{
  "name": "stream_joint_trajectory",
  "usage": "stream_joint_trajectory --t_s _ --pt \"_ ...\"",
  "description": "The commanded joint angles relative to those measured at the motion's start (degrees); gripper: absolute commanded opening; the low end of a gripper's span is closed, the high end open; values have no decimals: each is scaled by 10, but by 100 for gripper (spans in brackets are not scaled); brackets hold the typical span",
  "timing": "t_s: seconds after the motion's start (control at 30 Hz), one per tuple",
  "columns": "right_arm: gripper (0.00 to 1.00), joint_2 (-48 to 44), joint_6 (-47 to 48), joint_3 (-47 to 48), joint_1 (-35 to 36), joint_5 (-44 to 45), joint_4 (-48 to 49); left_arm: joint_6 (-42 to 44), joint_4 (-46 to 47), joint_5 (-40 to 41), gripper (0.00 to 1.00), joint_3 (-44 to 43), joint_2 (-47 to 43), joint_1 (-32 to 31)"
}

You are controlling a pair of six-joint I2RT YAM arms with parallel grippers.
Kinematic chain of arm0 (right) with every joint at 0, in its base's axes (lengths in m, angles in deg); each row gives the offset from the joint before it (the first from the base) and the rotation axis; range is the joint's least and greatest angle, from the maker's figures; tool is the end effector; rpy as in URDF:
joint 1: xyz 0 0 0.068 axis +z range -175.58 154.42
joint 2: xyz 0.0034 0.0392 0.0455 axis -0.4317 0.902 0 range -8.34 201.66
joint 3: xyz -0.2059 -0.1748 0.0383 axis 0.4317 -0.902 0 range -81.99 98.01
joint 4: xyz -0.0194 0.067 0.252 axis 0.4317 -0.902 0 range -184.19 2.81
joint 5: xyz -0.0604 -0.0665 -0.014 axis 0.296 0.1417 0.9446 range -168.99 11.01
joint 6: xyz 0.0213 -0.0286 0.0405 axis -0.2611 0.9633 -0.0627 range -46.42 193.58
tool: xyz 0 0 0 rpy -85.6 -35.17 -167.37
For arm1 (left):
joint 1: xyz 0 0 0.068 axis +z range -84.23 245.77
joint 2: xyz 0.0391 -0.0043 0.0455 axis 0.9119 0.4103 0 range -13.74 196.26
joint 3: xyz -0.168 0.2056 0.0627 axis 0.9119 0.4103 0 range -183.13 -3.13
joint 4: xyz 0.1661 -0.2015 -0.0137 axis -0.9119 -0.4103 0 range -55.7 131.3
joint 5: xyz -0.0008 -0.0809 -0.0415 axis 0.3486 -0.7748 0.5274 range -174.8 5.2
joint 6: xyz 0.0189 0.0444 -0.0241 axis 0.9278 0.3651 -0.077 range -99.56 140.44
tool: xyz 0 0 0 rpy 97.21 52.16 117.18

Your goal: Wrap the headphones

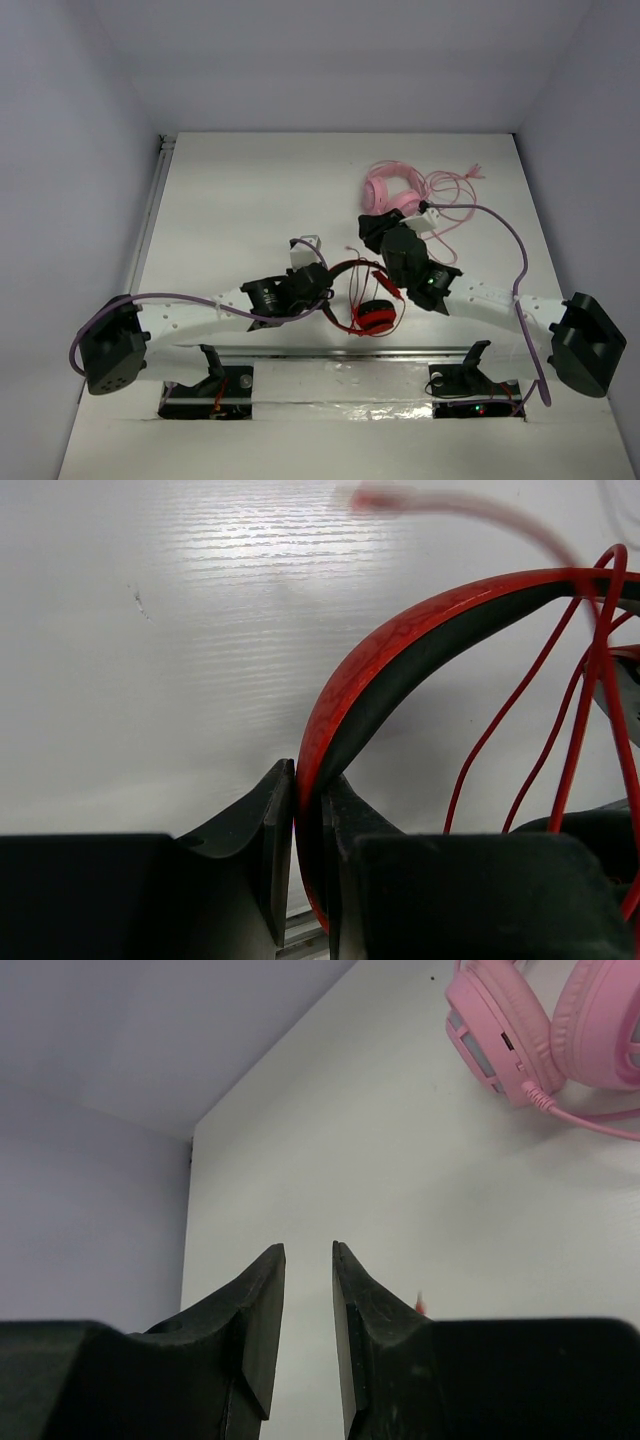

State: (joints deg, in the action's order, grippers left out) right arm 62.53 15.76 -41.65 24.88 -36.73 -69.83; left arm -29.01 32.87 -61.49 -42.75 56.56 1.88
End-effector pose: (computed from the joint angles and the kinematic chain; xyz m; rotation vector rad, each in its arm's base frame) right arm 0.1921 0.1951 0.2672 0.6354 1.6792 0.7145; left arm 0.1248 -0.2229 0.2213 0.0639 2.2644 -0.6408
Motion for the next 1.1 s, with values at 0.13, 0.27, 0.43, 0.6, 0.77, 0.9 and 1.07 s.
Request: stream_joint_trajectory --t_s 0.13,0.27,0.43,0.6,0.77,0.9,1.07 --pt "34 -55 68 18 -5 -24 -13 6 14 5 0 -42 -33 -2" --pt "36 -99 124 40 -11 -46 -46 9 11 5 0 -46 -26 -2" --pt "37 -130 160 57 -11 -83 -100 13 -11 34 0 -55 -18 -2" --pt "40 -179 182 47 -11 -104 -140 39 -15 47 0 -57 -25 39" --pt "47 -221 191 28 -11 -118 -171 85 36 29 0 -51 -29 117" --pt "67 -234 198 17 -11 -126 -193 114 67 23 0 -66 3 172" --pt "94 -237 207 11 -11 -143 -204 135 125 3 0 -70 47 219"
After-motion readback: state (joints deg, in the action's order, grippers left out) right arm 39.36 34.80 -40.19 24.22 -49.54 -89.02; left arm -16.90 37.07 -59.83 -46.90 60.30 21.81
